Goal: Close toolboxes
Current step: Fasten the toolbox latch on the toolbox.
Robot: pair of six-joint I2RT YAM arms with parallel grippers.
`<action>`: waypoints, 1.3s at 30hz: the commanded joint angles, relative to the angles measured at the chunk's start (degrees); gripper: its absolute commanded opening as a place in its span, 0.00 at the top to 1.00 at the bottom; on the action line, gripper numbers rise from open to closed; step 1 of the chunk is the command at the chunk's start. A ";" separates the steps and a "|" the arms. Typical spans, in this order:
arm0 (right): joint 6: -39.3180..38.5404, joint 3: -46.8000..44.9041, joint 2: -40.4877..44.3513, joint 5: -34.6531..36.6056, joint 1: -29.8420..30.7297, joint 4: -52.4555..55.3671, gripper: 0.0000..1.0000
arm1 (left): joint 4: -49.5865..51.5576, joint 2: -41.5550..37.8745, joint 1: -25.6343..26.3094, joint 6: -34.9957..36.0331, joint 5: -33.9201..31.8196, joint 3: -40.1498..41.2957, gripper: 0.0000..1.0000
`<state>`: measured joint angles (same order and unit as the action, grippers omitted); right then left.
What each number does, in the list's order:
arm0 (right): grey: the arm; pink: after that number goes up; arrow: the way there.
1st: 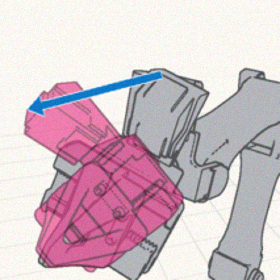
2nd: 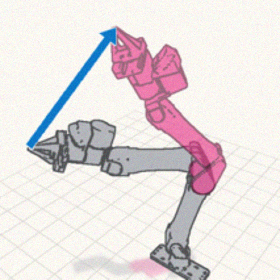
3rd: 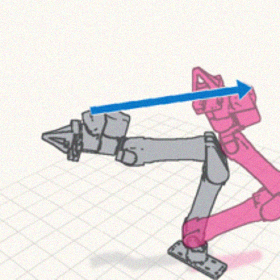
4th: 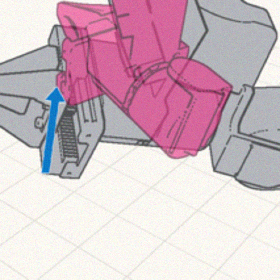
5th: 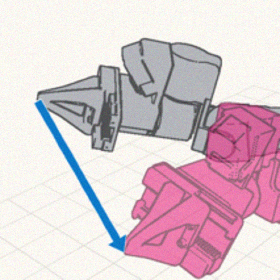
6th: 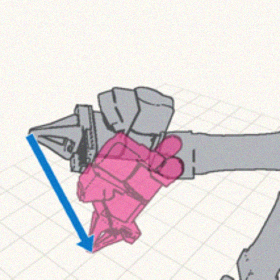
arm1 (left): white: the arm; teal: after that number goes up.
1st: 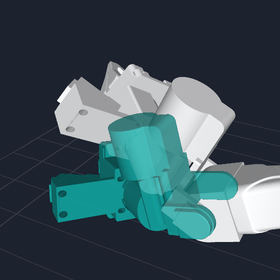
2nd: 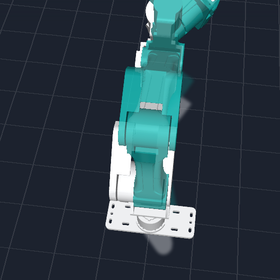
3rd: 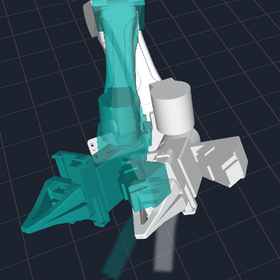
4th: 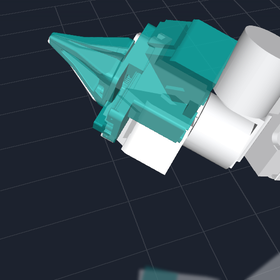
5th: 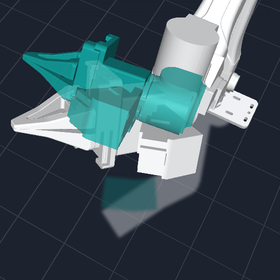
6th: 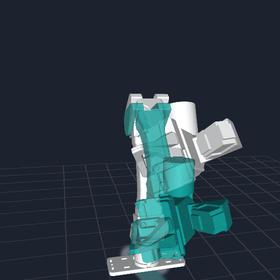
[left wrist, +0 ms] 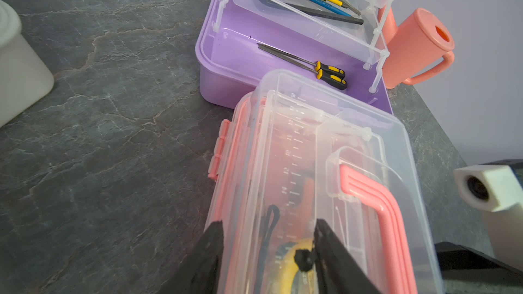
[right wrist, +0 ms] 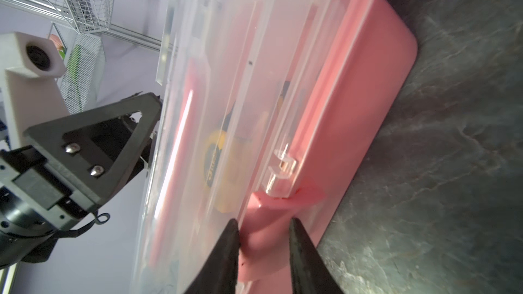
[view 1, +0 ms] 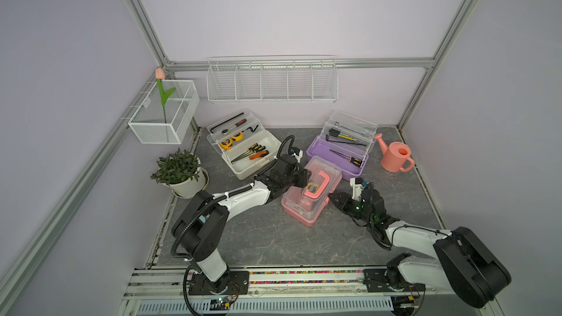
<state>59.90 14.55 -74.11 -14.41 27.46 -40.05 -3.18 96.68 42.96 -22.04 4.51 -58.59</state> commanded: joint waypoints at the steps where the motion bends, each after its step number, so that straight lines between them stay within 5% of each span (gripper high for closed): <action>1: 2.88 -1.08 -4.50 -1.13 0.52 -4.91 0.68 | 16.53 6.57 1.86 0.82 5.75 5.15 0.48; 5: 2.04 -0.93 -2.54 -0.48 0.49 -2.59 0.68 | 16.71 6.22 1.86 0.61 5.79 5.15 0.49; 12: -5.49 2.57 11.85 3.30 -0.50 20.58 0.64 | 20.15 2.26 0.54 -0.43 3.10 3.08 0.44; 18: -8.47 4.50 17.47 2.62 -4.48 29.85 0.59 | 22.54 -3.13 -2.61 -1.95 0.25 1.19 0.37; 26: -14.41 11.28 14.83 1.40 -6.12 34.40 0.49 | 21.61 -12.21 -7.07 -5.42 -4.58 0.78 0.21; 27: -14.54 11.84 14.08 0.56 -6.11 33.27 0.45 | 20.93 -13.23 -8.24 -6.25 -4.45 1.45 0.01; 32: -14.10 13.46 10.02 -3.50 -5.80 25.95 0.28 | 16.93 -17.98 -15.05 -9.91 -0.61 6.05 0.01; 39: -14.68 18.60 2.71 -1.28 -3.93 24.78 0.22 | 16.54 -24.30 -19.17 -10.96 -3.09 9.81 0.01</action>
<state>46.15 30.72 -69.67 -16.34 23.00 -13.13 13.98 74.89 24.05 -31.46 2.83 -49.56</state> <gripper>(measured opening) 0.776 0.990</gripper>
